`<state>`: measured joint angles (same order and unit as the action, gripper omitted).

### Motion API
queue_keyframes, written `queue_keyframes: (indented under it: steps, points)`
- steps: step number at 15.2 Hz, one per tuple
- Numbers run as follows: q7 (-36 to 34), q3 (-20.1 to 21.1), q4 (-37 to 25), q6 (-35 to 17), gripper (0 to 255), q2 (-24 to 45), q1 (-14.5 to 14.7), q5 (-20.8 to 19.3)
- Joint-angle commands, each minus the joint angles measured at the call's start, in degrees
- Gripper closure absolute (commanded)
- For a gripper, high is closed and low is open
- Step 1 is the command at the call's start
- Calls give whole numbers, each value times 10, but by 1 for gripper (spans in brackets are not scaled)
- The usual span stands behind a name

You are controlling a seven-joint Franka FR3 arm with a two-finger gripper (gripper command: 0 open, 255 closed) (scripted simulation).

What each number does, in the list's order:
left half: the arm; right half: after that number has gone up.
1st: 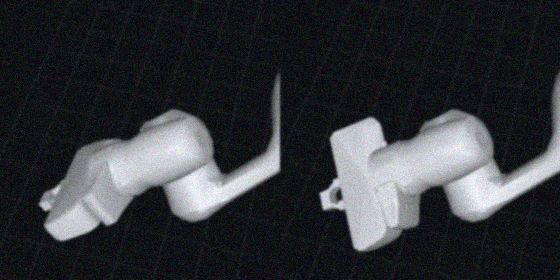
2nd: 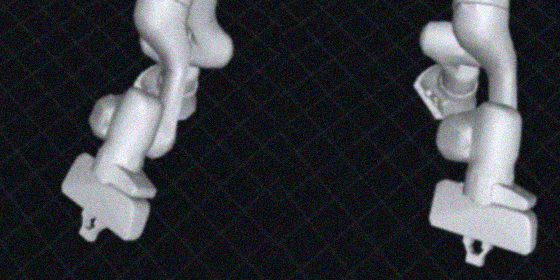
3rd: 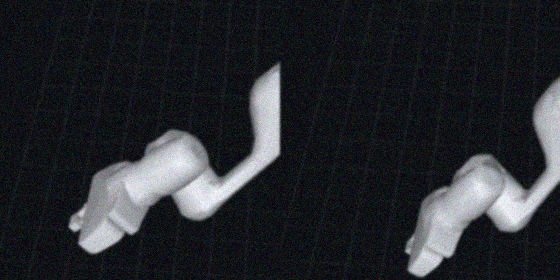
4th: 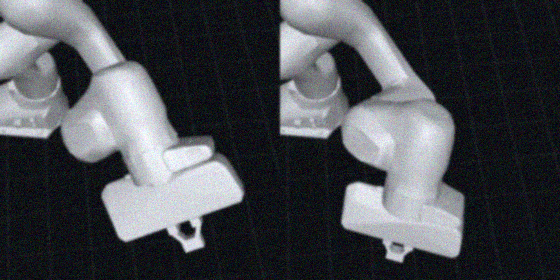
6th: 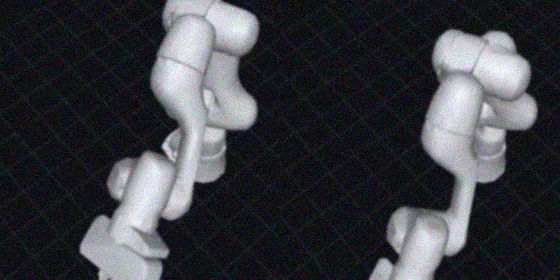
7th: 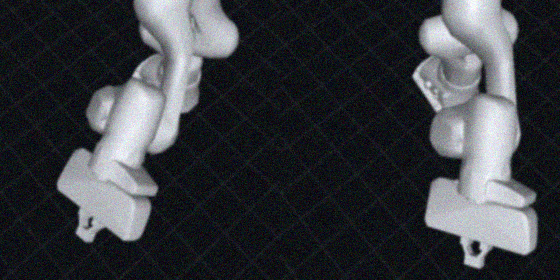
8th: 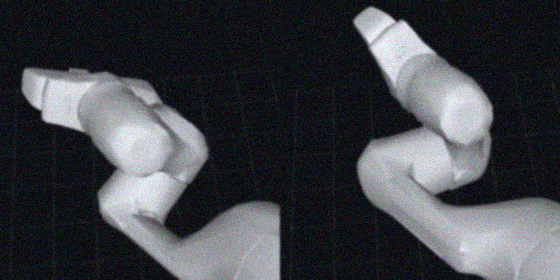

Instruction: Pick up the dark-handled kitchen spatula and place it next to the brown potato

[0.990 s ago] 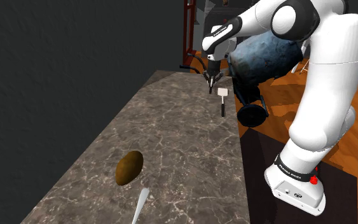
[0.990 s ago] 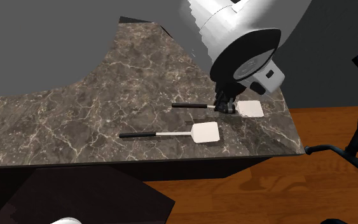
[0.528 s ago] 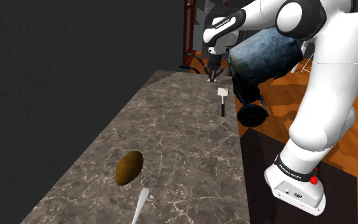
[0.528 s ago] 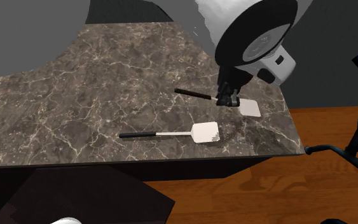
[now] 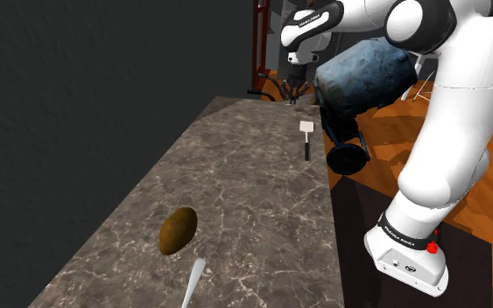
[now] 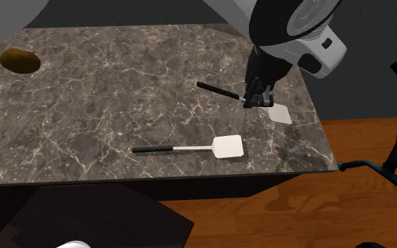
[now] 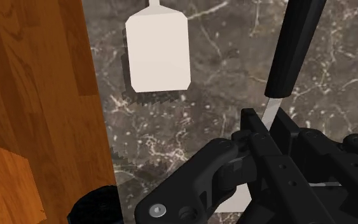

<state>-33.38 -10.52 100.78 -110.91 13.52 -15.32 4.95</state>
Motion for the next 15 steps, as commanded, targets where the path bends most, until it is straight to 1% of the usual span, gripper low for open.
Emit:
queue_keyframes:
  steps: [1, 10, 15]
  points:
    - [-1, 0, -9, 14, 255, -5, 0, -1]
    - [-5, -1, -60, 76, 255, -16, 0, -5]
    - [-58, 18, 54, 46, 255, -104, 33, -19]
